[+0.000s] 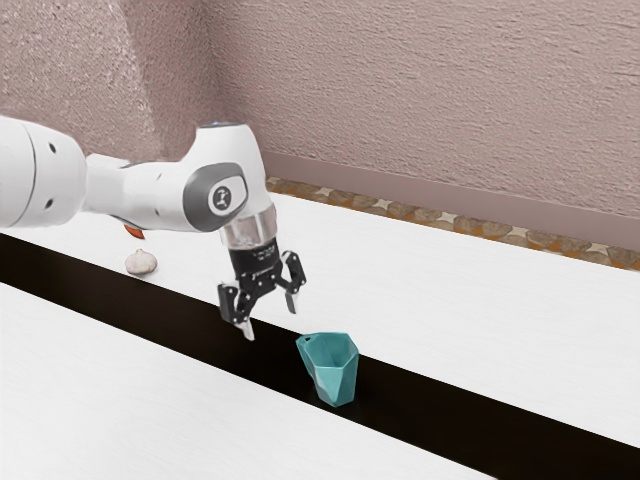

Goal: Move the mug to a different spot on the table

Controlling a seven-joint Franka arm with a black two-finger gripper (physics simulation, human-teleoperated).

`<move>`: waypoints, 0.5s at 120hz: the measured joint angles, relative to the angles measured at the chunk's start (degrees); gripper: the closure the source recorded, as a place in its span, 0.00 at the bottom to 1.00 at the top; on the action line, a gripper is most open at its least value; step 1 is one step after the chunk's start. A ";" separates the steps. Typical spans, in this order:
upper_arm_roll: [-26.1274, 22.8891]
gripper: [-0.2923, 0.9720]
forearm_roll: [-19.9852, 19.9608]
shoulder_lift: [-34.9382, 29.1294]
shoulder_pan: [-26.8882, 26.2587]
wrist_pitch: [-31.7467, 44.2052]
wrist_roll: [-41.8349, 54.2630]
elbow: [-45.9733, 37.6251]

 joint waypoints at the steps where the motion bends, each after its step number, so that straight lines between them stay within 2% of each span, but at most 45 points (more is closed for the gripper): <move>1: -0.01 0.23 -0.04 0.00 0.00 0.15 -0.33 -0.09; 60: -1.17 0.23 0.74 5.00 -0.98 6.76 -12.24 0.74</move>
